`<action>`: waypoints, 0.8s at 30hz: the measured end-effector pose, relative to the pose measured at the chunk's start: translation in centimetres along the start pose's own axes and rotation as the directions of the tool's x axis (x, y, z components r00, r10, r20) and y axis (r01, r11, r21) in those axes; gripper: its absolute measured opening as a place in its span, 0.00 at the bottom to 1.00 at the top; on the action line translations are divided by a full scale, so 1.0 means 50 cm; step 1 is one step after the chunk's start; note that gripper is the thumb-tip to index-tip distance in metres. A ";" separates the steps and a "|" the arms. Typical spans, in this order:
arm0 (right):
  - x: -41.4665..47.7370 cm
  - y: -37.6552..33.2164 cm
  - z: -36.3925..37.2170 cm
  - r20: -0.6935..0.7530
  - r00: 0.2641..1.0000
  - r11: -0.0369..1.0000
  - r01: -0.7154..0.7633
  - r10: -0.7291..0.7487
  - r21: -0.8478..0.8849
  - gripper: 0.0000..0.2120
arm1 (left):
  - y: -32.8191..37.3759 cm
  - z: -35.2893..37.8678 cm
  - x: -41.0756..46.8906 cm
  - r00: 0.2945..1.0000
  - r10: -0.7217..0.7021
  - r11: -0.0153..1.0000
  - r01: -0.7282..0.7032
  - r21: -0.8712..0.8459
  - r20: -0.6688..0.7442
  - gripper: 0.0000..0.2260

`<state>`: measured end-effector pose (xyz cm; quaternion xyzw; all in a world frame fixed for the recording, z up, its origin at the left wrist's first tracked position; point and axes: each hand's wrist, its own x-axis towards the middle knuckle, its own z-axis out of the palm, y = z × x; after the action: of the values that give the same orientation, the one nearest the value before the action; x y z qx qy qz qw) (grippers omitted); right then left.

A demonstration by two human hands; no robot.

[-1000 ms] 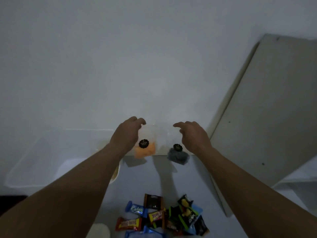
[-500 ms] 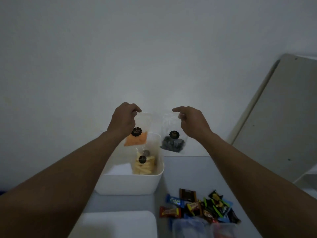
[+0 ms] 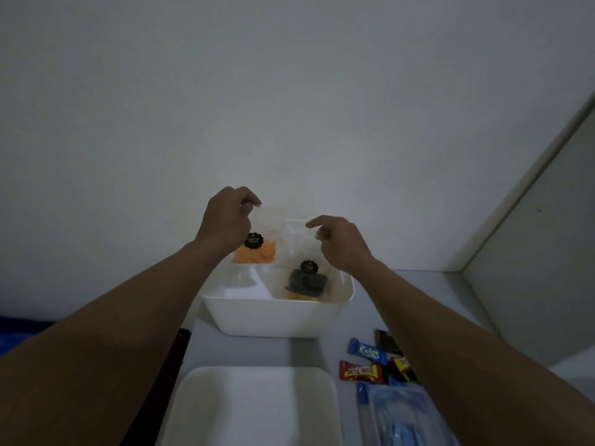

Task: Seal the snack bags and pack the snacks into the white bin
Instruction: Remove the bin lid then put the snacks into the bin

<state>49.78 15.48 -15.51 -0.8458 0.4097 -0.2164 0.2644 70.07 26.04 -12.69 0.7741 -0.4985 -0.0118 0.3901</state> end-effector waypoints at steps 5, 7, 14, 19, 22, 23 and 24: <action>0.019 0.046 0.076 0.113 0.993 0.993 -0.021 0.035 -0.120 0.19 | -0.041 0.033 -0.016 0.999 -0.023 0.999 0.024 -0.025 0.040 0.12; 0.034 0.060 0.088 0.115 0.993 0.975 -0.001 0.027 -0.222 0.17 | -0.048 0.046 -0.023 0.998 -0.033 0.998 0.036 -0.049 0.057 0.12; 0.066 0.106 0.075 0.079 0.996 0.952 -0.015 0.041 -0.305 0.16 | -0.039 0.103 -0.034 0.988 -0.039 0.989 0.060 -0.136 0.152 0.12; 0.051 0.155 0.050 0.054 0.998 0.940 -0.012 0.032 -0.340 0.18 | -0.013 0.163 -0.030 0.968 -0.066 0.972 0.118 -0.202 0.244 0.12; 0.035 0.178 0.037 0.185 0.975 0.955 -0.061 0.119 -0.290 0.23 | -0.006 0.208 -0.034 0.945 -0.090 0.966 0.159 -0.204 0.313 0.13; 0.029 0.179 0.032 0.221 0.965 0.963 -0.085 0.143 -0.254 0.24 | -0.007 0.224 -0.038 0.940 -0.093 0.967 0.164 -0.196 0.327 0.13; 0.023 0.179 0.027 0.244 0.956 0.969 -0.111 0.165 -0.219 0.26 | -0.007 0.240 -0.042 0.935 -0.100 0.967 0.172 -0.187 0.341 0.13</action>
<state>46.08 10.22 -21.97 -0.8585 0.4498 -0.0416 0.2428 64.39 20.62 -22.05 0.7474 -0.4973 -0.2213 0.3809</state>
